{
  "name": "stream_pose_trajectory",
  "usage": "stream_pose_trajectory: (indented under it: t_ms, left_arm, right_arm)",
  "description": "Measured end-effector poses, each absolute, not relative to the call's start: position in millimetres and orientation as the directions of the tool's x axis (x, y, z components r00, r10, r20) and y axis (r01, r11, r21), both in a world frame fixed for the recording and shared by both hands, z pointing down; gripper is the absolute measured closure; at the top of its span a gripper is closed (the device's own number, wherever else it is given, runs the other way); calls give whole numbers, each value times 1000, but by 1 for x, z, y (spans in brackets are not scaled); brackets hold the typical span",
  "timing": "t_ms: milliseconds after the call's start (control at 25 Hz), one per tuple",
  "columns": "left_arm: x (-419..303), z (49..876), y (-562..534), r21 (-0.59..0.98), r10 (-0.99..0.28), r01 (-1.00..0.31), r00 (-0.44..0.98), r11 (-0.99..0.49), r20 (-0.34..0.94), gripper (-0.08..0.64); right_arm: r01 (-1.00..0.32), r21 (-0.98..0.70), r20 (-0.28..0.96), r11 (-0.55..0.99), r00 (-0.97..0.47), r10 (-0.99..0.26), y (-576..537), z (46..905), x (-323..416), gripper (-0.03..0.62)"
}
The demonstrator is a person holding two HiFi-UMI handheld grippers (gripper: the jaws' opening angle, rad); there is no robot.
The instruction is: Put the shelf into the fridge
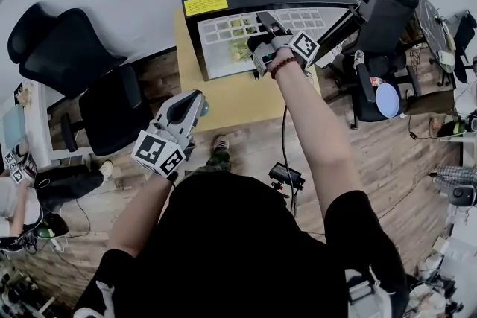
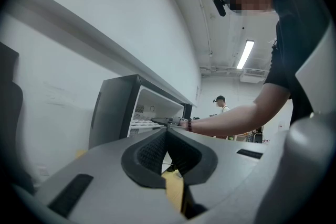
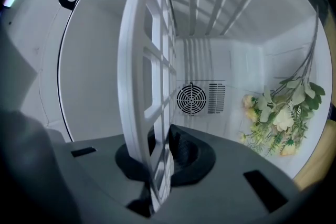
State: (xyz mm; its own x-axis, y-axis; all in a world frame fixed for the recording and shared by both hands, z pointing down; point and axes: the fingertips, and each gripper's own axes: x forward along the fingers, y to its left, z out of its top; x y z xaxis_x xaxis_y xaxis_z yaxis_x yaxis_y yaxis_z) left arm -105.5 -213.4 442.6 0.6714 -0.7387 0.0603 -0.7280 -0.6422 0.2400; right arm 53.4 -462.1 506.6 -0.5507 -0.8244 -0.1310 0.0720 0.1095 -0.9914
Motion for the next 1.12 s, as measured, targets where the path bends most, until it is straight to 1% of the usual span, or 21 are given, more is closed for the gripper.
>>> stream_pose_trajectory:
  t_ms: [360, 520, 600, 680, 720, 760, 880, 1000, 1080, 1120]
  left_arm:
    - [-105, 444, -219, 240, -740, -730, 669, -640, 63, 540]
    - [-99, 442, -219, 255, -744, -730, 666, -634, 59, 540]
    - [-93, 440, -220, 255, -740, -725, 671, -640, 54, 540]
    - [-86, 438, -220, 251, -735, -720, 677, -647, 47, 540]
    - [-83, 436, -220, 248, -733, -718, 679, -650, 43, 541]
    - [-81, 434, -220, 245, -732, -716, 680, -653, 38, 540]
    - [-76, 430, -219, 246, -732, -714, 681, -655, 24, 540]
    - [-71, 427, -219, 244, -732, -712, 681, -658, 12, 540]
    - [-65, 424, -219, 241, -730, -709, 684, -663, 4, 540]
    - [-62, 421, -219, 238, -727, -706, 687, -667, -1, 540]
  right_arm:
    - [59, -994, -109, 91, -553, -826, -477, 507, 49, 554]
    - [14, -994, -95, 104, -556, -826, -475, 506, 49, 550]
    - [14, -994, -95, 106, -565, -820, -467, 506, 49, 519]
    - [20, -994, -100, 110, -593, -799, -452, 508, 48, 503]
    - [10, -993, -102, 121, -615, -782, -442, 507, 47, 482]
    - [-8, -990, -102, 139, -638, -763, -430, 506, 47, 477]
    - [-107, -972, -83, 210, -681, -728, -387, 499, 55, 486]
    - [-225, -937, -38, 266, -692, -721, -346, 495, 74, 502]
    - [-373, -873, 29, 314, -682, -730, -323, 495, 90, 515]
    - [-466, -812, 69, 353, -676, -734, -313, 494, 97, 541]
